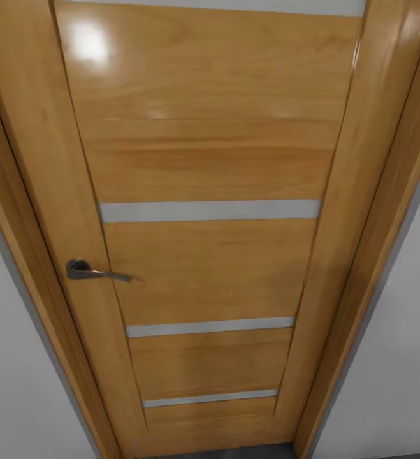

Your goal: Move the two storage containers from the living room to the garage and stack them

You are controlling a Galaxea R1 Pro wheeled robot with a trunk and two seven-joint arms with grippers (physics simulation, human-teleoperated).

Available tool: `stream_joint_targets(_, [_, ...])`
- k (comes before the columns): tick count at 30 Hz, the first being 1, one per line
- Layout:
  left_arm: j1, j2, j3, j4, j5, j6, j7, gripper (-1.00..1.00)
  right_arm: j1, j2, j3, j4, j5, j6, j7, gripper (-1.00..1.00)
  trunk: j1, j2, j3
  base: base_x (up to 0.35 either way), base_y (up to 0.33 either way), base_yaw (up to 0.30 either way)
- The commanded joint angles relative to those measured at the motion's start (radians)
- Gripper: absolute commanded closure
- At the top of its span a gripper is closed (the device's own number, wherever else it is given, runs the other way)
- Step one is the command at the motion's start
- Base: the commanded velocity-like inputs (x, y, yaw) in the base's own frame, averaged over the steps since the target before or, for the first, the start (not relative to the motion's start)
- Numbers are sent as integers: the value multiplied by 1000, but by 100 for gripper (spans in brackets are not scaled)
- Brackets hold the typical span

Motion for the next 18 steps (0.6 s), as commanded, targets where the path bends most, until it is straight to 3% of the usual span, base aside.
stream_joint_targets(1, [0, 0, 1, 0, 1, -2, 1, -100, 0, 0, 8, 0, -8, -3, 0, -100, 0, 0, -1, 0, 0, 205])
stream_joint_targets(13, [0, 0, 1, 0, 1, -2, 1, -100, 0, 1, 7, 0, -9, -3, 0, -100, 0, 0, -1, 0, 0, 42])
stream_joint_targets(18, [0, 0, 1, 0, 1, -2, 1, -100, 0, 0, 7, 0, -10, -3, 0, -100, 0, 0, -1, 0, 0, 184])
